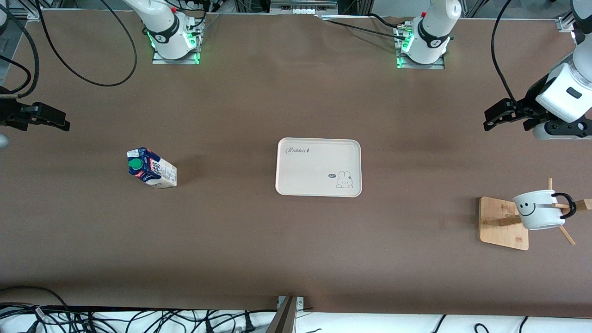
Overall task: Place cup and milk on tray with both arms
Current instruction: 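Lower the right gripper over the blue milk carton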
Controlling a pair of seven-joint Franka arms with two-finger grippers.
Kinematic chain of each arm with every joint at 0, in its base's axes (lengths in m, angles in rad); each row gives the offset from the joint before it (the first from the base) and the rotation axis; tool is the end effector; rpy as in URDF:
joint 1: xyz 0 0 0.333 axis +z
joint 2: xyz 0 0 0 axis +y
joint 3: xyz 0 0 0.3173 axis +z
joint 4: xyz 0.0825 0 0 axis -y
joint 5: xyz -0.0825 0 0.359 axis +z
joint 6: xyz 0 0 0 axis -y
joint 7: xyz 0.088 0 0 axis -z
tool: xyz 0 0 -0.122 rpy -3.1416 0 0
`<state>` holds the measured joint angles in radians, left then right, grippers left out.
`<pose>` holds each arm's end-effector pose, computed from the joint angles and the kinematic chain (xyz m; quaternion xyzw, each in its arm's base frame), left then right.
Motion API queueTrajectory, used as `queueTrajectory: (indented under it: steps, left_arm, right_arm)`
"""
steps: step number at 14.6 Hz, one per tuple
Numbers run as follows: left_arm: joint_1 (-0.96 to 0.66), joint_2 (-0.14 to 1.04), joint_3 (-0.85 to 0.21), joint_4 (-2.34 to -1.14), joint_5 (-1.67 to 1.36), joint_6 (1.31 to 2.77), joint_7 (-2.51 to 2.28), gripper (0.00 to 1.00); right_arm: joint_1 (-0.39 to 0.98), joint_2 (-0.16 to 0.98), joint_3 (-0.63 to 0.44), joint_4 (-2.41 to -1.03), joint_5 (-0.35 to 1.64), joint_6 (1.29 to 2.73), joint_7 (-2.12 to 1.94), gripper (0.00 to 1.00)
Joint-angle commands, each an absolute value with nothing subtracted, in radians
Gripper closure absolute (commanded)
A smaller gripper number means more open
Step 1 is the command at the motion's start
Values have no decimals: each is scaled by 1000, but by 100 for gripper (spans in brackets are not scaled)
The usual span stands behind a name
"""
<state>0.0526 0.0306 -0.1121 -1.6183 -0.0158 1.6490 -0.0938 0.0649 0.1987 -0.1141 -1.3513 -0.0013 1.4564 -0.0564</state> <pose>0.5435 -0.0333 0.5800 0.9998 0.0178 -0.0006 0.0096 0.5762 -0.0215 0.5887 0.9989 0.0041 -0.0467 0.0095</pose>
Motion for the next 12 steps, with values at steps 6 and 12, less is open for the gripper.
queueTrajectory:
  steps: [6,12]
  left_arm:
    - [57,44,-118,-1595,-11,1647,-104,0]
    - [57,46,-118,-1591,-11,1647,-104,0]
  right_arm:
    - [54,181,-110,-1364,-6,1448,-58,0]
    - [54,189,-110,-1362,-6,1448,-72,0]
